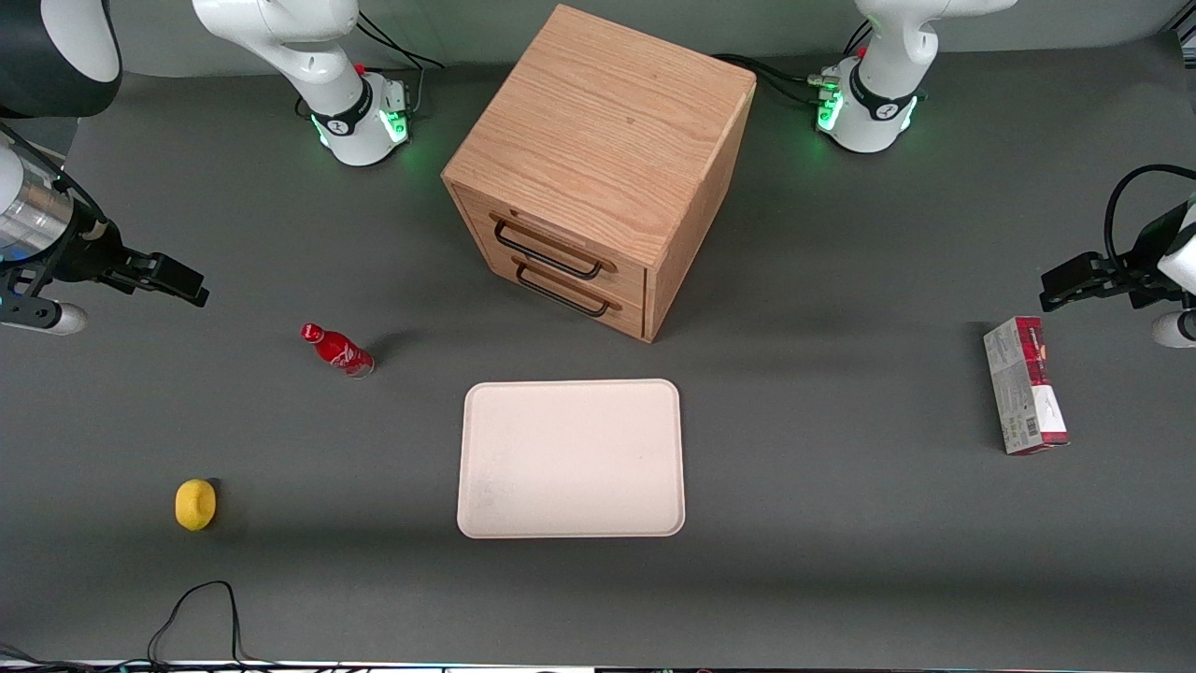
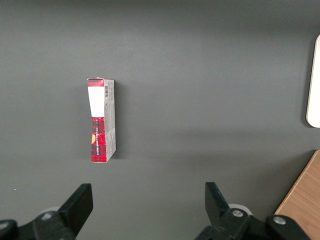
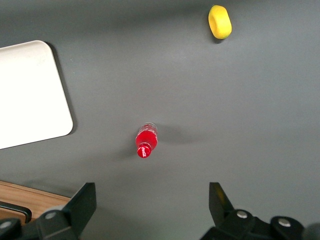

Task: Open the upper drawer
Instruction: 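Move the right gripper to the upper drawer's black handle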

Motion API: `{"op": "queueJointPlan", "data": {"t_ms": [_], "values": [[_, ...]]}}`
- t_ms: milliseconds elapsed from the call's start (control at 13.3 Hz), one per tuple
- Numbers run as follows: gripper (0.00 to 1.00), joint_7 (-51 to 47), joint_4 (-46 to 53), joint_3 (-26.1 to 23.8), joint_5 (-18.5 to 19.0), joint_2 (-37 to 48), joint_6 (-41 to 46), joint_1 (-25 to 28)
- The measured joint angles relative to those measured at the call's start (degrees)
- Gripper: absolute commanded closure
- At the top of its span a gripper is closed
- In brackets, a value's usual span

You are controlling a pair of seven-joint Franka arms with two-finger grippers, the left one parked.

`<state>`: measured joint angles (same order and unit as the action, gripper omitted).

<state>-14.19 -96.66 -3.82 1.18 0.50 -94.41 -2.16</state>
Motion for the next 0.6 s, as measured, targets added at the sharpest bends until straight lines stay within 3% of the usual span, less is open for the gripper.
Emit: {"op": "queueJointPlan", "data": {"t_ms": [300,600], "values": [[0.00,0.77,0.90,-3.23,-0.01,-1.53,-0.03,-0.02],[0.00,8.06,3.81,-19.99,0.11,-6.91,-0.09,0.32]]}}
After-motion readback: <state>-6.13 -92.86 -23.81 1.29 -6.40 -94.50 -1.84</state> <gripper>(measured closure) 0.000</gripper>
